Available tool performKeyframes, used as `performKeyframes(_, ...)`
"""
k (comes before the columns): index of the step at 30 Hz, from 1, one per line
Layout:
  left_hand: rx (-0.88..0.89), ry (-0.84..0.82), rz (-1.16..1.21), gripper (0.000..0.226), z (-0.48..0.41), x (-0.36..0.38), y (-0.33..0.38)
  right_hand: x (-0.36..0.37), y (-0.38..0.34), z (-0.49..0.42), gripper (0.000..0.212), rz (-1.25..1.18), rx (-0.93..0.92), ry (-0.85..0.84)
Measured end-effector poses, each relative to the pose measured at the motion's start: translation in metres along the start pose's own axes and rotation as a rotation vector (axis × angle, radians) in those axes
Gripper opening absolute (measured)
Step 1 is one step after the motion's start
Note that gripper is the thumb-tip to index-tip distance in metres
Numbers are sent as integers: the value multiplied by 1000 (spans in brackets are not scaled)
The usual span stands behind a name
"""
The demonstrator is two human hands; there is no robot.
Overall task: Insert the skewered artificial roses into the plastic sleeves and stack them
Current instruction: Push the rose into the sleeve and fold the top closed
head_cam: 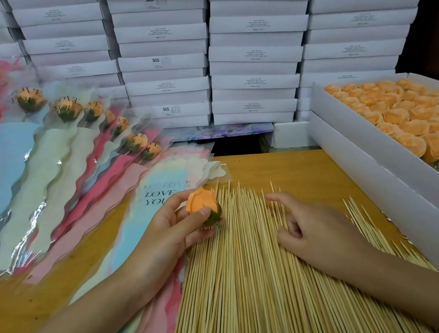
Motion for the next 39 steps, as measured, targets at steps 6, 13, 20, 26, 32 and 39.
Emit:
performKeyframes(6,13,11,-3,35,-1,-1,-1,2,5,0,48,-174,9,42)
performKeyframes(13,10,-9,3,33,0,2,0,-4,4,-4,58,-593,74,199)
performKeyframes(20,14,8,-3,40,-1,1,-1,-8,5,-8,48,-978,212,193)
performKeyframes(26,14,16,5,50,0,4,1,-9,2,-9,41,-1153,228,123)
performKeyframes(32,24,12,33,48,2,5,2,-13,-6,-6,47,-1497,155,-195)
performKeyframes(39,24,6,18,33,2,5,3,-12,-19,4,36,-1315,-9,-565)
Point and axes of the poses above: each hand's wrist, its own z-axis away from the middle knuckle, its own x-axis out of the palm, y = z × x, the point moved 1 cm from there along -z, towards the middle knuckle, and after that the axes turned 9 degrees about z, right-handed, at the moved point
